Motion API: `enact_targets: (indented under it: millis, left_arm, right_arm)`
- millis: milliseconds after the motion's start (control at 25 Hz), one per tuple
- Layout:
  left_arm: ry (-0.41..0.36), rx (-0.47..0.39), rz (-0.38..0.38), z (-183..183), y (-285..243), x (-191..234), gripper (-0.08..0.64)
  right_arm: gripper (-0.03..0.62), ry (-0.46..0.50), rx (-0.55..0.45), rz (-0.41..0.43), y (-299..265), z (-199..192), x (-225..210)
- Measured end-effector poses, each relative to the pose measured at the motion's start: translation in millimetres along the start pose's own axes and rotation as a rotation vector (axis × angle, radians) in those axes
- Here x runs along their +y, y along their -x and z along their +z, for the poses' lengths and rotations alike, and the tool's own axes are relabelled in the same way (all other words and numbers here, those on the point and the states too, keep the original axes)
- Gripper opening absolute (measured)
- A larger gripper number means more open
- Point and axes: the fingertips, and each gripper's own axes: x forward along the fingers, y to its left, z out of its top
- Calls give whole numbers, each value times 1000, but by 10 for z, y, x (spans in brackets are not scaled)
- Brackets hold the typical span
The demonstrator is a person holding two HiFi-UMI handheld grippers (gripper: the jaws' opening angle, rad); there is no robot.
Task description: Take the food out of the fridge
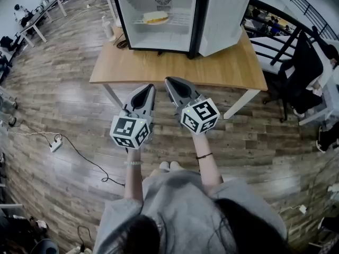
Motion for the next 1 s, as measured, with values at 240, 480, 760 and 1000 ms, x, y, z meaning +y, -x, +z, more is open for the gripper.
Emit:
enact_targets:
  millis: [240, 480, 760, 1000]
  left_arm:
    - [1, 2, 17, -24, -46, -22, 8]
    - [-1, 7, 2, 3, -215, -93, 8]
    - [-7, 13, -25, -7, -426, -70, 8]
    - [-11, -10, -11, 43, -549, 280, 8]
  right_arm:
    - [9, -62, -28, 33, -13, 23, -34]
    - [9, -61, -14, 29, 54, 47, -178]
    - [9, -68, -13, 3, 1, 42, -403]
    - [9, -63, -20, 3, -337, 37, -526]
